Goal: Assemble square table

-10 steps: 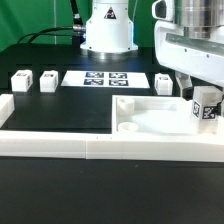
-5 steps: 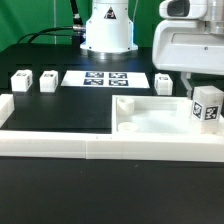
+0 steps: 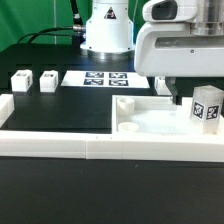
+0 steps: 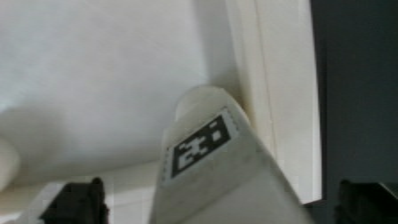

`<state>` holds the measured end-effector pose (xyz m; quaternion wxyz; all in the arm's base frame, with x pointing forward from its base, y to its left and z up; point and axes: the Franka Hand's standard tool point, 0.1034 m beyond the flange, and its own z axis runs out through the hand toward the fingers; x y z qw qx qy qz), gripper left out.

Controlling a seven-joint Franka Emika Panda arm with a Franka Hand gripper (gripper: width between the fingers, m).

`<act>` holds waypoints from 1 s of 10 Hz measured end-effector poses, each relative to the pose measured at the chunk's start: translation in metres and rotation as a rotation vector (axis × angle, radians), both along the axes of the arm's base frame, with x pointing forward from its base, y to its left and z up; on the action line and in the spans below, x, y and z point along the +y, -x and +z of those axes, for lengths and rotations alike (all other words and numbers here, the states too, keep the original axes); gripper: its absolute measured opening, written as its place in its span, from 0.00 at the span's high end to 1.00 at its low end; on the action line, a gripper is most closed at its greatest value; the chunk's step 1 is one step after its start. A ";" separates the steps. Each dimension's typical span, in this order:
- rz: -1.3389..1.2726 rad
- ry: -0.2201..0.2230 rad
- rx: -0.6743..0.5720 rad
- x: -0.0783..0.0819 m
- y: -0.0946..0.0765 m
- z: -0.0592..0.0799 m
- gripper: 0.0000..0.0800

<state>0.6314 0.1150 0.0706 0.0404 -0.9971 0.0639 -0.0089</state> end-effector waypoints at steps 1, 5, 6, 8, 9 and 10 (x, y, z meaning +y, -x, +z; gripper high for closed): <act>0.093 0.019 -0.009 0.003 -0.001 0.001 0.19; 0.339 0.037 -0.024 -0.002 -0.001 0.000 0.19; 0.432 0.063 -0.027 0.000 0.000 0.000 0.19; 0.404 0.062 -0.025 0.000 0.000 0.000 0.22; 0.371 0.060 -0.023 0.000 0.000 0.000 0.22; 0.304 0.058 -0.019 0.000 0.000 0.000 0.45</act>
Offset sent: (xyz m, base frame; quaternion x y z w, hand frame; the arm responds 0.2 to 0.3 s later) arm 0.0000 0.0000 0.0000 0.0000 0.0000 -0.1296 0.9916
